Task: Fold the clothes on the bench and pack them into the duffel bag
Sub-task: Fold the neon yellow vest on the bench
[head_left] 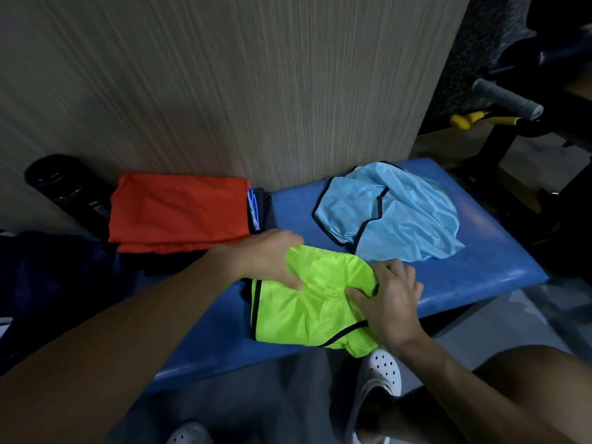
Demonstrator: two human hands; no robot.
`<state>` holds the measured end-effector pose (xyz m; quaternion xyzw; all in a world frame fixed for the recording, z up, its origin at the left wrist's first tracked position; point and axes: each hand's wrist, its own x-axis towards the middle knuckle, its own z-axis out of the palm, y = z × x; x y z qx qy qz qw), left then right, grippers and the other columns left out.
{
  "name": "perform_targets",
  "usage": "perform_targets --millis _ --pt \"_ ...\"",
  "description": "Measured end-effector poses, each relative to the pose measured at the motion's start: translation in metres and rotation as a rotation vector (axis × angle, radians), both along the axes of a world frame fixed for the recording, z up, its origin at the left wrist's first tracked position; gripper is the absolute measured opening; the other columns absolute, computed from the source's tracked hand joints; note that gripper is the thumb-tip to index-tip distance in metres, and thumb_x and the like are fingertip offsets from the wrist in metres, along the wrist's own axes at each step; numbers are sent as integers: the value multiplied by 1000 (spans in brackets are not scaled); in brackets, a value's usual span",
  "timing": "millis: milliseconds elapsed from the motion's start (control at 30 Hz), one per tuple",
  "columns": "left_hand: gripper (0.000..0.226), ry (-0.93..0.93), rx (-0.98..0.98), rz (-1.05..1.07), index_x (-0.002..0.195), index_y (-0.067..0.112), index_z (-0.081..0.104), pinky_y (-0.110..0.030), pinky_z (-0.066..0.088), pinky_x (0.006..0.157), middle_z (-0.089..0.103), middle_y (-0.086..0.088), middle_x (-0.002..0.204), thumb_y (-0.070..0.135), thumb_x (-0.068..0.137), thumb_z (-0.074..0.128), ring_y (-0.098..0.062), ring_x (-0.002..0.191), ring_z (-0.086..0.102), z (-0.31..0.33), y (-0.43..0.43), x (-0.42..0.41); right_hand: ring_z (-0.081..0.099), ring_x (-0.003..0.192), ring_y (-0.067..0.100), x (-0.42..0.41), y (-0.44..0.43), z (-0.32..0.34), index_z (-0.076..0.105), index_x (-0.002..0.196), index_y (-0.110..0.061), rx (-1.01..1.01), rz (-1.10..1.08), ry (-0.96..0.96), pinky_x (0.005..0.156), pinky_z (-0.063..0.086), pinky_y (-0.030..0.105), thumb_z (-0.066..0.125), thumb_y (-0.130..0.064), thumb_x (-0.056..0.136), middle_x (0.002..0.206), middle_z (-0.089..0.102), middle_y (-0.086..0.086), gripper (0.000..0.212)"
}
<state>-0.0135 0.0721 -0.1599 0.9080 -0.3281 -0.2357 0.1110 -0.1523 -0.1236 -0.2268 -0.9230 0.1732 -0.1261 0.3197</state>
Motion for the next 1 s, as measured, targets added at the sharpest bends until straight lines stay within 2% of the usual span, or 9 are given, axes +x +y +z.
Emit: perform_targets --millis 167,267,333,467,567,633,733,833,1000 --pt "56 151 -109 131 102 47 47 -55 54 62 69 -14 91 32 64 85 -32 70 64 11 21 -10 44 106 19 -3 5 6 54 87 -32 224 96 -63 87 24 27 78 -22 76 102 57 -11 28" --pt "63 245 -352 298 107 46 50 -50 59 73 70 -13 95 15 68 88 -23 75 67 19 38 -24 58 87 16 -3 9 18 45 82 -35 472 106 -147 75 46 37 75 -12 79 89 62 -15 38" --pt "65 251 -509 428 113 43 51 -40 60 75 70 -14 97 9 70 87 -18 78 68 23 49 -37 52 65 9 -2 12 30 42 85 -35 528 108 -202 62 47 39 72 -6 81 73 53 -11 42" --pt "73 183 -793 668 122 44 52 -47 61 76 67 -14 105 3 72 85 -21 82 68 37 70 -56 51 67 5 10 30 64 40 95 -41 485 211 -307 63 45 28 69 0 81 80 55 -22 52" --pt "74 36 -967 795 130 35 50 -20 57 75 63 3 113 -1 74 83 11 84 63 52 89 -49 55 71 11 34 51 89 43 116 -43 523 268 -296 69 51 32 70 -2 82 85 57 -14 59" --pt "73 -43 -1000 851 131 33 50 -13 54 77 60 9 116 4 74 84 17 90 59 67 106 -36 59 84 12 56 69 103 41 127 -34 525 269 -319 79 53 33 72 -3 80 98 57 -5 64" --pt "73 -113 -950 899 127 36 50 -32 55 95 60 7 119 12 69 88 -5 110 61 92 142 -1 57 79 -8 92 104 124 41 131 -23 607 293 -354 71 48 10 72 0 81 96 57 -8 63" --pt "69 -232 -824 875 131 33 48 -35 50 99 60 2 119 22 74 85 -14 111 61 123 177 32 62 74 0 136 138 136 40 128 -26 748 325 -337 65 53 16 72 1 82 95 62 -5 62" --pt "40 -862 -270 504 118 13 58 -41 47 91 64 -9 109 41 92 46 -32 102 62 133 184 38 63 76 9 198 184 114 40 129 -18 782 335 -223 59 54 17 72 4 82 97 61 -4 61"
